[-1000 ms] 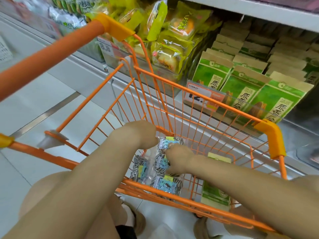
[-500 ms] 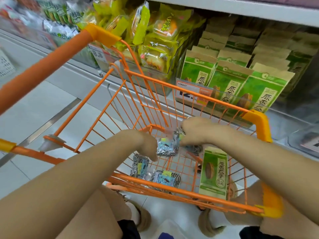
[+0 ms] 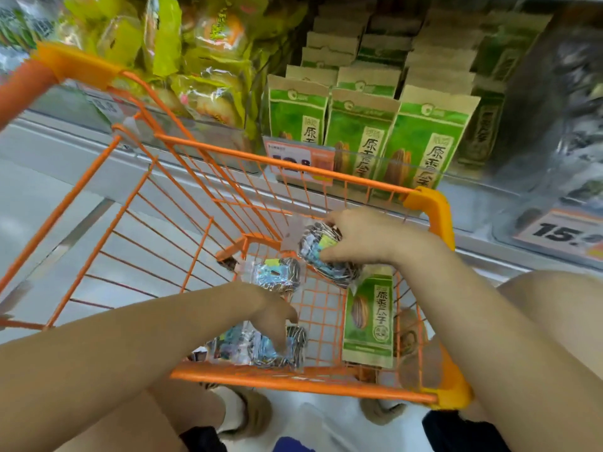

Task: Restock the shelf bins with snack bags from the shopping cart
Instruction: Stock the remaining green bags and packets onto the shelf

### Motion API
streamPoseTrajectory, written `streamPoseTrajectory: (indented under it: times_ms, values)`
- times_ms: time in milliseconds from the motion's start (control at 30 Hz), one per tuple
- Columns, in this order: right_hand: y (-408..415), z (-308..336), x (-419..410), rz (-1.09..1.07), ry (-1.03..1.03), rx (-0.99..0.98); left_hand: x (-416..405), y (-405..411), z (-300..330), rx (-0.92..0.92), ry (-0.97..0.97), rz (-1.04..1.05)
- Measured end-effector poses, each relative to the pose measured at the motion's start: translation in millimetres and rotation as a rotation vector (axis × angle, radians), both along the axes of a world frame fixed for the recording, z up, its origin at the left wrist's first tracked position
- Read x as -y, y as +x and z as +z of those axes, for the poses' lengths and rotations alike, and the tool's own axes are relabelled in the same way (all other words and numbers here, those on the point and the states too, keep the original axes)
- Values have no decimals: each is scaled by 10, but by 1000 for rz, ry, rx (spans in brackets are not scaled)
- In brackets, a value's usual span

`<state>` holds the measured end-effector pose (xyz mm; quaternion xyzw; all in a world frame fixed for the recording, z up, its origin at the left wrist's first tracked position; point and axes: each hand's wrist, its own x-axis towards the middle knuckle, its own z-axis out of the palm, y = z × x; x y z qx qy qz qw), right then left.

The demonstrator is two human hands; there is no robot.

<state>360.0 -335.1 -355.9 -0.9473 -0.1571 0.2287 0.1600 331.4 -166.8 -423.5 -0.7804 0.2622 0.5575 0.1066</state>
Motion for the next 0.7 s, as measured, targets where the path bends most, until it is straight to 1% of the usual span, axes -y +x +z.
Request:
streamPoseTrajectory:
  times_ms: [133, 300, 367, 433, 500, 533, 600, 700]
  values:
    - [4, -16, 49, -58, 2, 9, -57, -22, -18, 37, -38, 0]
    - [-26, 21, 51, -96, 48, 7, -5, -96, -56, -20, -9, 20]
    - [-48, 41, 61, -103, 28, 8, 30, -33, 87, -48, -11, 7]
    - [-61, 58, 63, -123, 37, 16, 35, 89, 351, -58, -63, 50]
    - [-69, 77, 49, -140, 71, 38, -59, 236, 680, -109, -201, 211]
    - [-66, 82, 43, -151, 95, 46, -140, 280, 863, -168, -310, 325]
    - [-71, 119, 25, -170, 201, 44, -348, 308, 1184, -233, -605, 545]
    - [-89, 164, -7, -196, 542, -6, -609, 246, 1478, -209, -1108, 856]
